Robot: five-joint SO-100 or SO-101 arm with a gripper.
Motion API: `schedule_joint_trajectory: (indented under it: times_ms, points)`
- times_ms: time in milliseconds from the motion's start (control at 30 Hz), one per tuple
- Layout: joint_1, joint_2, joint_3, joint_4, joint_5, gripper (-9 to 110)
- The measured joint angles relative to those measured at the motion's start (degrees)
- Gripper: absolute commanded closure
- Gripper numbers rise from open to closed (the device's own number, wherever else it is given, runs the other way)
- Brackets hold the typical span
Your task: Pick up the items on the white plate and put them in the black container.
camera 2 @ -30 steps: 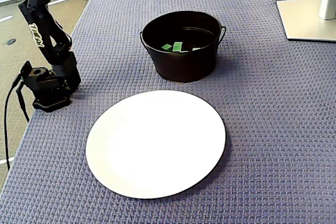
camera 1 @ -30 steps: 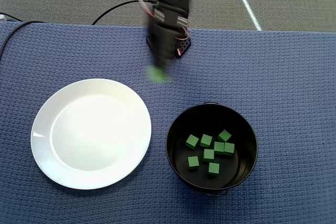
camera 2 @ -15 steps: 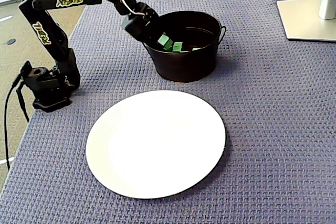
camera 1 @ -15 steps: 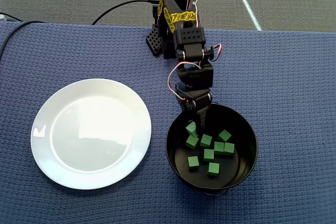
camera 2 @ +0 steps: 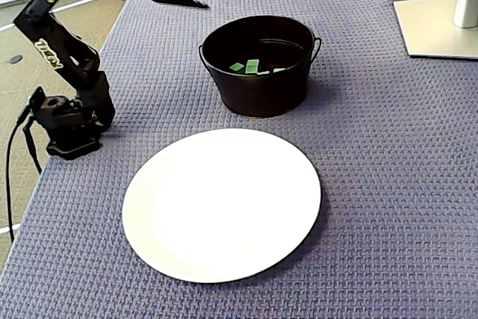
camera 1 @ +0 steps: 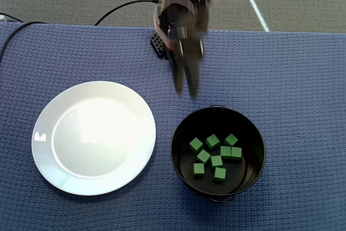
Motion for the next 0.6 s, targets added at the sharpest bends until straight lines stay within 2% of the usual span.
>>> schedule_joint_trajectory:
  times_ms: [100,233,433,600]
  points:
    - [2.29,11.43,1.49,5.54,-3.34,89]
    - [3.6,28.74,16.88,7.38,-7.73,101]
    - [4.57,46.93,45.26,7.65,-17.4,101]
    - [6.15,55.28,61.26,8.17,-27.33,101]
